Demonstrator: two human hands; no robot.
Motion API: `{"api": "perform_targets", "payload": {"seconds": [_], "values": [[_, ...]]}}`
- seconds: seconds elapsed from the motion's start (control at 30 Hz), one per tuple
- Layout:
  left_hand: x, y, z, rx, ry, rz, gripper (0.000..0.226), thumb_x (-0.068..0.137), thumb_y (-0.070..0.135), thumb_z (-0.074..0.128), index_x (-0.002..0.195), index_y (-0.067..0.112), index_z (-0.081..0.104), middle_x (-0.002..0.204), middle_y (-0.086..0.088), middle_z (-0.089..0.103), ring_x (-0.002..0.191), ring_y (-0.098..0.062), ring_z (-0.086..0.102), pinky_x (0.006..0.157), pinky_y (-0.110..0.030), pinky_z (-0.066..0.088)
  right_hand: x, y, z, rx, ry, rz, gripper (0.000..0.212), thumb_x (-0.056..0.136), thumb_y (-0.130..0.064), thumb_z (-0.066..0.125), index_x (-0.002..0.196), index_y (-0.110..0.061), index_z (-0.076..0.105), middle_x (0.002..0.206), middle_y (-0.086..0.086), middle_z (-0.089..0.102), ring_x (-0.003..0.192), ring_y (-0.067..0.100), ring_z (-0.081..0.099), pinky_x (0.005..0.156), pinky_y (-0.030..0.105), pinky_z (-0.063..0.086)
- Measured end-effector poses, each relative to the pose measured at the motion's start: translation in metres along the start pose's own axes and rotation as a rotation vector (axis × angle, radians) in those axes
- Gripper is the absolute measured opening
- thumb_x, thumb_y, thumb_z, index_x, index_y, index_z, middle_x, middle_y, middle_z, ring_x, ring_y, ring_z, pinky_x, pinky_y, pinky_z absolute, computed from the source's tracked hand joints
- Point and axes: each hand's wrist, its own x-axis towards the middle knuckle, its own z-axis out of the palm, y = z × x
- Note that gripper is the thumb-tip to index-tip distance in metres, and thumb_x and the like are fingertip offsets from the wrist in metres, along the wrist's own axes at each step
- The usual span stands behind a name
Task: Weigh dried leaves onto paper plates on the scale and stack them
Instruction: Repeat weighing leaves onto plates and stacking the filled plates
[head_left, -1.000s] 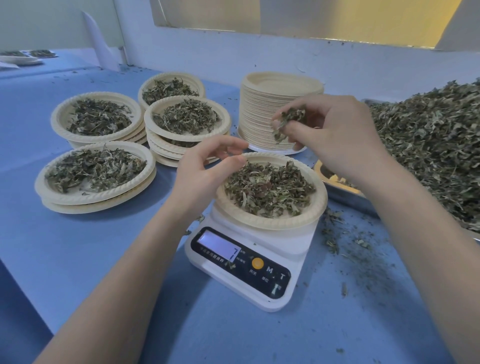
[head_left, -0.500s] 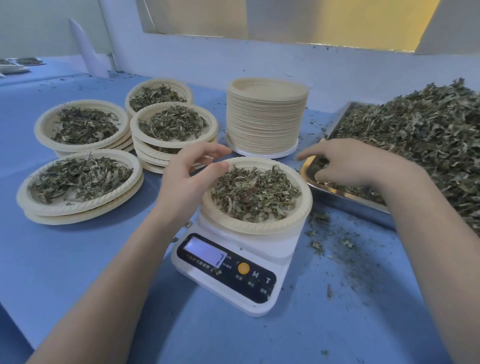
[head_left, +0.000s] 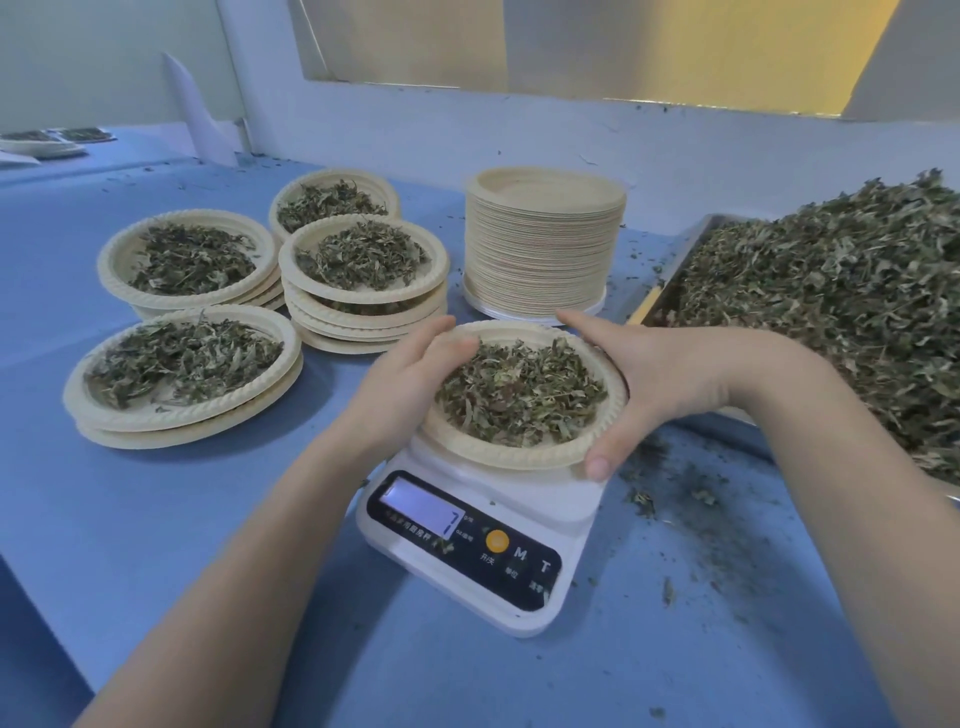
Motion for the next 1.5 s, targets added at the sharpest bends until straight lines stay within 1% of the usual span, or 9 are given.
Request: {"api": "perform_targets", "payload": {"seconds": [0.17,0.33,0.5,0.6,0.73,0.9,1.1,1.3,1.5], "values": [[0.002,0.007,0.001,-0.095,0.132,-0.050,0.054,0.092,0.039,0.052,0.141,0.020,0.041,0.142,0.004,0.045,0.129,-0.011,0.041,0.105,-0.029,0.031,0.005,0.004,0.004,0.111,0.189,-0.037,0.146,0.030,-0.063,0.081,0.147,-0.043,-0.004,0.150,-0.012,0.032,0.129,0.001,0.035,0.099,0.018,0.028],[-0.005,0.011,-0.026,-0.129,0.341,-0.077,0.048,0.096,0.029,0.049,0.140,0.014,0.041,0.140,0.004,0.045,0.121,-0.007,0.047,0.096,-0.026,0.033,0.019,-0.014,0.007,0.472,0.445,-0.199,0.126,0.042,-0.031,0.086,0.149,-0.033,0.019,0.111,-0.015,0.061,0.089,-0.015,0.061,0.066,0.003,0.046],[-0.029,0.013,-0.075,-0.144,0.600,-0.006,0.031,0.095,0.014,0.048,0.124,0.024,0.053,0.118,0.011,0.057,0.104,0.006,0.055,0.094,-0.016,0.041,0.044,-0.071,0.003,0.602,0.474,-0.374,0.115,0.043,-0.023,0.084,0.145,-0.027,0.031,0.122,-0.007,0.061,0.100,-0.010,0.060,0.086,0.013,0.050],[-0.041,0.010,-0.113,-0.086,0.729,-0.029,0.043,0.094,0.016,0.049,0.137,0.016,0.046,0.132,0.007,0.050,0.123,-0.007,0.046,0.104,-0.024,0.034,0.061,-0.107,0.000,0.535,0.426,-0.436,0.109,0.043,-0.026,0.085,0.141,-0.029,0.038,0.125,-0.006,0.058,0.100,-0.013,0.058,0.086,0.009,0.047],[-0.050,-0.004,-0.154,-0.004,0.817,-0.058,0.039,0.094,0.016,0.049,0.133,0.014,0.049,0.117,0.012,0.051,0.114,-0.006,0.046,0.091,-0.019,0.033,0.092,-0.142,0.010,0.492,0.340,-0.498,0.100,0.051,-0.014,0.089,0.139,-0.025,0.043,0.115,-0.007,0.061,0.095,-0.010,0.061,0.082,0.009,0.049],[-0.050,-0.036,-0.181,0.070,0.816,-0.175,0.043,0.094,0.017,0.046,0.137,0.011,0.044,0.135,-0.001,0.049,0.125,-0.017,0.046,0.106,-0.033,0.035,0.128,-0.170,0.028,0.363,0.285,-0.496,0.099,0.053,-0.016,0.090,0.139,-0.028,0.042,0.122,0.003,0.058,0.104,0.014,0.063,0.098,0.035,0.048],[-0.043,-0.064,-0.181,0.154,0.767,-0.201,0.026,0.091,0.015,0.046,0.112,0.030,0.042,0.099,0.012,0.046,0.094,-0.011,0.045,0.079,-0.027,0.030,0.147,-0.172,0.037,0.180,0.267,-0.456,0.094,0.057,-0.025,0.090,0.138,-0.029,0.043,0.126,-0.010,0.056,0.114,0.011,0.054,0.098,0.029,0.044],[-0.029,-0.062,-0.177,0.292,0.667,-0.215,0.039,0.096,0.024,0.040,0.135,0.019,0.040,0.133,0.002,0.043,0.123,-0.017,0.040,0.095,-0.030,0.029,0.149,-0.170,0.031,0.031,0.361,-0.396,0.087,0.062,-0.029,0.087,0.137,-0.029,0.043,0.126,-0.001,0.058,0.112,0.015,0.054,0.097,0.035,0.044],[-0.036,-0.047,-0.172,0.541,0.668,-0.334,0.056,0.099,0.038,0.029,0.151,0.021,0.015,0.158,-0.010,0.005,0.144,-0.030,0.006,0.115,-0.043,0.007,0.138,-0.166,0.032,-0.023,0.374,-0.402,0.086,0.065,-0.024,0.086,0.139,-0.025,0.042,0.127,-0.002,0.054,0.105,0.014,0.053,0.090,0.030,0.045]]}}
